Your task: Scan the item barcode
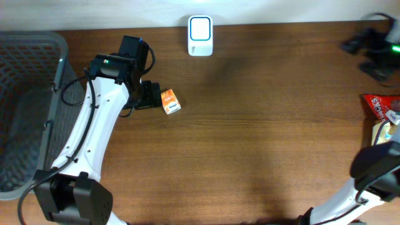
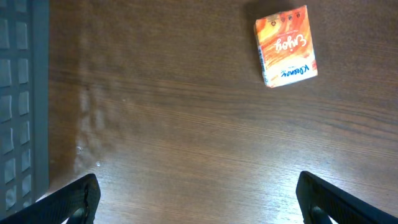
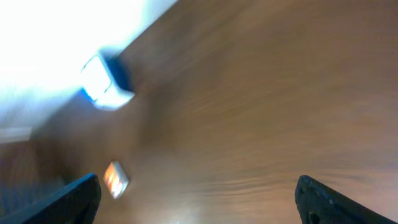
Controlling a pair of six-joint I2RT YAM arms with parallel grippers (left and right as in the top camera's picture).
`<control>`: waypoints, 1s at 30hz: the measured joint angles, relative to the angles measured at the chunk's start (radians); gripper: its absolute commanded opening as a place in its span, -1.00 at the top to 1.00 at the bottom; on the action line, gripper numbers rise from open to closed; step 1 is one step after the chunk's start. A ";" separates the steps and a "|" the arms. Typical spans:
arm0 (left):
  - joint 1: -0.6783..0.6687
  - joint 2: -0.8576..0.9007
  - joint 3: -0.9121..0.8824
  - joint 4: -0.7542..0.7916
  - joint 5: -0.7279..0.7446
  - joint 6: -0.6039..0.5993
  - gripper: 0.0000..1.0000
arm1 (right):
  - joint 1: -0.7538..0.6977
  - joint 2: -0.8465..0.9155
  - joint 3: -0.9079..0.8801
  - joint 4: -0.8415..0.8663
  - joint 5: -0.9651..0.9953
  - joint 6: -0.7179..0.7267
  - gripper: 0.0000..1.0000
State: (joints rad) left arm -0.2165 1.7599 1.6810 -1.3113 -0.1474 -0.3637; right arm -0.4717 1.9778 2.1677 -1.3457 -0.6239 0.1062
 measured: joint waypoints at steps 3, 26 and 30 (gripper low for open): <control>0.000 0.000 0.000 0.000 0.000 0.000 -0.98 | 0.203 0.003 -0.006 0.029 0.010 -0.048 -0.97; 0.000 0.000 0.000 0.000 0.000 0.000 -0.98 | 0.491 0.004 -0.009 0.024 0.465 -0.081 -0.97; 0.001 0.000 0.000 0.003 0.093 -0.001 -0.98 | 0.452 0.004 -0.009 0.024 0.470 -0.081 -0.97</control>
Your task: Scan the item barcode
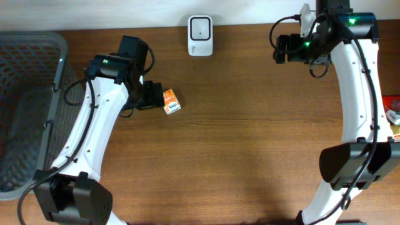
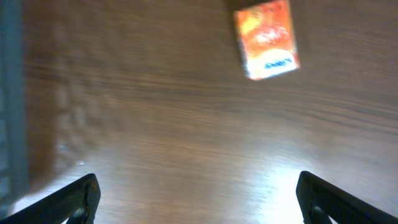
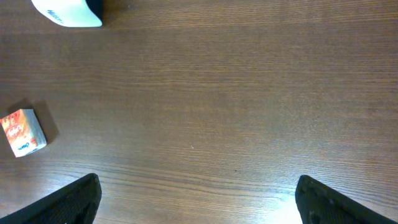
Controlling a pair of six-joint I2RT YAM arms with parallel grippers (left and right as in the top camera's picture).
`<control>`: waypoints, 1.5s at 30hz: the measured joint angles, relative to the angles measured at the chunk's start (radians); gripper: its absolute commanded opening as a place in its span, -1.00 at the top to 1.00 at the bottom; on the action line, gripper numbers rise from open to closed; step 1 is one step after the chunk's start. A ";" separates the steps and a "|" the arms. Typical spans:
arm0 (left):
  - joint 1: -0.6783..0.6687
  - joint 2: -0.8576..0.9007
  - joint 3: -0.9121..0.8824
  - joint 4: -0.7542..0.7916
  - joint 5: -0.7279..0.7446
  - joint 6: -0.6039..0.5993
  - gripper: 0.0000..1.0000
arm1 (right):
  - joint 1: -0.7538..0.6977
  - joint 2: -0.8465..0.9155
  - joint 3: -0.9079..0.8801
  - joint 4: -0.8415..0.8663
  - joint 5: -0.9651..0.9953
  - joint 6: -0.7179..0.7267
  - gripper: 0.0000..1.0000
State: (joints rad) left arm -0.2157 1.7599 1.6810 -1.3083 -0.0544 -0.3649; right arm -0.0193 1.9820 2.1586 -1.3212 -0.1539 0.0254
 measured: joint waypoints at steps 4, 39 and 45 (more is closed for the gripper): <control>-0.008 0.000 0.000 0.146 0.236 -0.003 -0.84 | -0.001 0.000 0.000 -0.003 0.000 0.000 -0.97; -0.272 0.444 0.018 0.327 -0.171 -0.211 1.00 | -0.001 0.000 0.000 -0.003 0.000 0.000 -0.97; -0.369 0.393 0.020 0.279 -0.033 -0.113 0.24 | -0.001 0.000 0.000 -0.003 0.000 0.000 -0.97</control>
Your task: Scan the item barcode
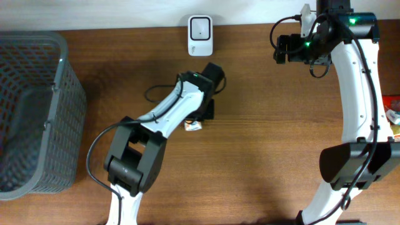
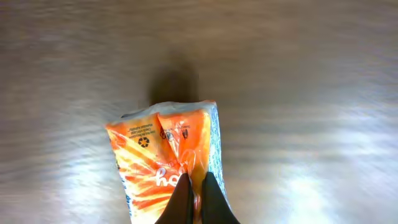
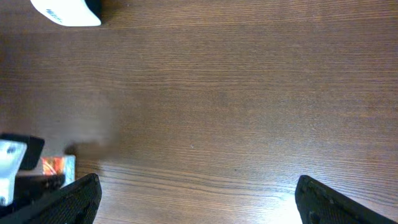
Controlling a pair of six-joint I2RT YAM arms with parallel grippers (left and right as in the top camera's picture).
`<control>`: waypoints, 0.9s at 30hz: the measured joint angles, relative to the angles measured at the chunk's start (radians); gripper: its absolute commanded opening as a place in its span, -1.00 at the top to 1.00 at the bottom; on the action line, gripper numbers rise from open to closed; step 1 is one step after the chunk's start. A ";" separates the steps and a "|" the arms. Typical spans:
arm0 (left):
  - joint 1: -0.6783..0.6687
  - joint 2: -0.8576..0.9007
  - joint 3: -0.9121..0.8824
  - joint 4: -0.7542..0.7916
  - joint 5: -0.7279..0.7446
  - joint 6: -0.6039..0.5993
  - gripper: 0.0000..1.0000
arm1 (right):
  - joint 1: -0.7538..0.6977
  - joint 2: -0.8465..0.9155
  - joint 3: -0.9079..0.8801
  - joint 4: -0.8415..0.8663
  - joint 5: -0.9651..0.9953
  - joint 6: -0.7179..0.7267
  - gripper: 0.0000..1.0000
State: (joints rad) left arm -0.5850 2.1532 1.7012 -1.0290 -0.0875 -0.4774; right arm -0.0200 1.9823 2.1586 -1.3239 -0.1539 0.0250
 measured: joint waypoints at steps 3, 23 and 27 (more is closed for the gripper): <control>-0.019 -0.019 0.004 0.001 0.028 0.014 -0.84 | 0.000 0.000 0.000 0.000 0.000 0.000 -0.97; 0.356 -0.084 0.359 -0.362 -0.078 0.018 -0.98 | 0.000 0.000 0.000 0.000 0.000 0.000 -0.97; 0.398 -0.084 0.359 -0.400 -0.097 0.018 -0.98 | 0.000 0.000 0.000 0.000 0.000 0.000 -0.98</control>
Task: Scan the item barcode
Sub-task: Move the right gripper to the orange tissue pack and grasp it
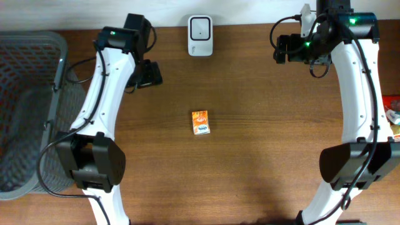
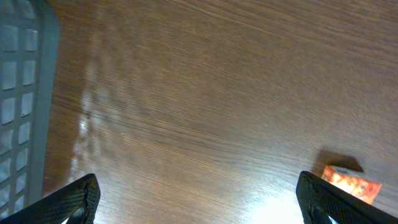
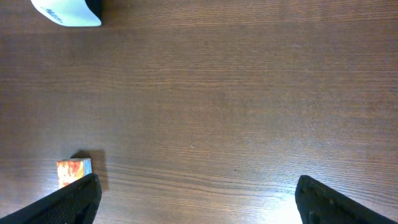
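Observation:
A small orange packet lies flat near the middle of the wooden table, free of both grippers. It also shows at the lower right of the left wrist view as the packet, and at the lower left of the right wrist view as the packet. The white scanner stands at the table's back edge. My left gripper is open over bare wood, up and to the left of the packet. My right gripper is open, high at the back right, with nothing between its fingers.
A grey mesh basket fills the left end of the table; its rim shows in the left wrist view. Snack packs lie at the right edge. A dark device sits at the back right corner.
My left gripper was shut on the orange packet near the table's middle. Now it is open and back at the upper left, and the packet lies flat at the centre. The right arm has not moved.
The packet first lay at the left beside my open left gripper, with the right arm low at the right edge. Then the right arm stood raised at the back right. Later the left gripper held the packet near the centre, where it now lies released.

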Controlling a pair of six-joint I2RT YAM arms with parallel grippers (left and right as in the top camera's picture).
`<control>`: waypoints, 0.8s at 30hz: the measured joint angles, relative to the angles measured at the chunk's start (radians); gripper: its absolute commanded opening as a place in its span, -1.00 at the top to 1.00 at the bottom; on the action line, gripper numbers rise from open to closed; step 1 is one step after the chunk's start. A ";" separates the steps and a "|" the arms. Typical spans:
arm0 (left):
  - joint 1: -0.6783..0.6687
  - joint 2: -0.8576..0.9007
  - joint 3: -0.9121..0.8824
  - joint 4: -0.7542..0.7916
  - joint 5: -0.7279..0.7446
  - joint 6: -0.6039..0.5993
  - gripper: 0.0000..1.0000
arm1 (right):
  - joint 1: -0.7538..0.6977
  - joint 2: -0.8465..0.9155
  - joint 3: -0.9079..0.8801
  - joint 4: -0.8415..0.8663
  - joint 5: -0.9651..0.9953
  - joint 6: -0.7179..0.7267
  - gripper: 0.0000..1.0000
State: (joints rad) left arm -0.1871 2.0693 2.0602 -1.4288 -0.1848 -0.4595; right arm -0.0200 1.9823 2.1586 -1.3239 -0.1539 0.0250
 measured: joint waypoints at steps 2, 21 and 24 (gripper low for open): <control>0.022 0.000 0.000 0.000 -0.007 0.000 -0.98 | 0.000 0.000 0.000 0.000 0.000 0.000 -0.97; 0.035 0.000 0.000 0.000 -0.007 0.000 -0.98 | 0.040 0.002 -0.106 -0.032 -0.187 0.053 -0.97; 0.035 0.000 0.000 0.000 -0.007 0.000 -0.98 | 0.118 0.010 -0.287 0.030 -0.193 0.054 -0.97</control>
State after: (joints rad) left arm -0.1520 2.0693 2.0602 -1.4292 -0.1917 -0.4595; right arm 0.0978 1.9926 1.8717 -1.2942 -0.3473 0.0788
